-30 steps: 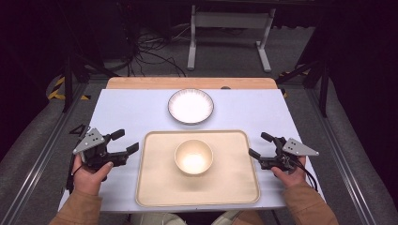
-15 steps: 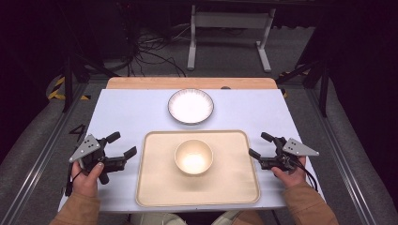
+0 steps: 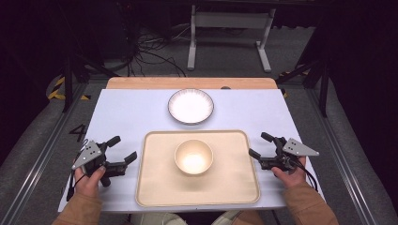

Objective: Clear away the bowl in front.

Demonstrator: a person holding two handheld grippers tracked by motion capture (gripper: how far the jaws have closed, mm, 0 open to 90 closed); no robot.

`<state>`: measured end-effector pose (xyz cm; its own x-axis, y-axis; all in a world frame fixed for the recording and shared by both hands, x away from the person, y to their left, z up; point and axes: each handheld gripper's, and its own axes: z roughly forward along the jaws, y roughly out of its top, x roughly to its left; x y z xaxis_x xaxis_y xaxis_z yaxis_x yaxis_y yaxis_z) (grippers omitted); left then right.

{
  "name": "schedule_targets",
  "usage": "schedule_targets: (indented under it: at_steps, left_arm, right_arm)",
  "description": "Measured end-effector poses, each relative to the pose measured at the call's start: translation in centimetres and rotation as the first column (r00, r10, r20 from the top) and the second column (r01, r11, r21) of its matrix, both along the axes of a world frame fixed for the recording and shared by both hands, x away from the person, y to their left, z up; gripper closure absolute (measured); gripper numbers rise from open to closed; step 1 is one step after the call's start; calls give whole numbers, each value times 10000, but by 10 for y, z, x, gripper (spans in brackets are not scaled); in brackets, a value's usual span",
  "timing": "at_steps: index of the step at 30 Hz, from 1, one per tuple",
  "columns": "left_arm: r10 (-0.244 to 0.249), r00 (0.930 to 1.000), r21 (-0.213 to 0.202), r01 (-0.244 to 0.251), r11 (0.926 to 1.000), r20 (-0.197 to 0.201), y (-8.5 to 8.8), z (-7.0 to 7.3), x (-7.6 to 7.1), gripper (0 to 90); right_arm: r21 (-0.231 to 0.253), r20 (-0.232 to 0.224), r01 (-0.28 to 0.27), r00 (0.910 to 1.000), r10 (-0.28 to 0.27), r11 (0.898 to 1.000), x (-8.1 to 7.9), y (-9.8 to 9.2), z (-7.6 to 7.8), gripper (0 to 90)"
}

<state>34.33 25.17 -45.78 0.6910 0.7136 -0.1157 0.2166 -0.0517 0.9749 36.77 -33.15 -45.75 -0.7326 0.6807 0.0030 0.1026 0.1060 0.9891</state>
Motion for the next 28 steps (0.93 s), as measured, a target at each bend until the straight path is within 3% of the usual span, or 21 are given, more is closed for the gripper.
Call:
schedule_targets:
  at_steps: [2,5,6,12,28]
  left_arm:
    - [30,9999,194,-28,9998,-106,0,-3,0,62]
    - [130,9977,535,-94,9985,-672,0,-12,3,42]
    - [307,9971,558,-268,9981,-702,0,-11,4,52]
    - [133,9990,897,-95,9959,-416,-4,-11,1,54]
    - [45,9993,558,-25,9984,-362,0,-12,0,51]
  right_arm:
    - [1,8,-1,10000,1,10000,0,0,0,128]
    - [3,18,-17,10000,17,10000,0,0,0,128]
    - [3,21,-18,10000,18,10000,0,0,0,128]
    - [11,36,-1,10000,0,10000,0,0,0,127]
    - [20,21,12,10000,-12,10000,0,0,0,128]
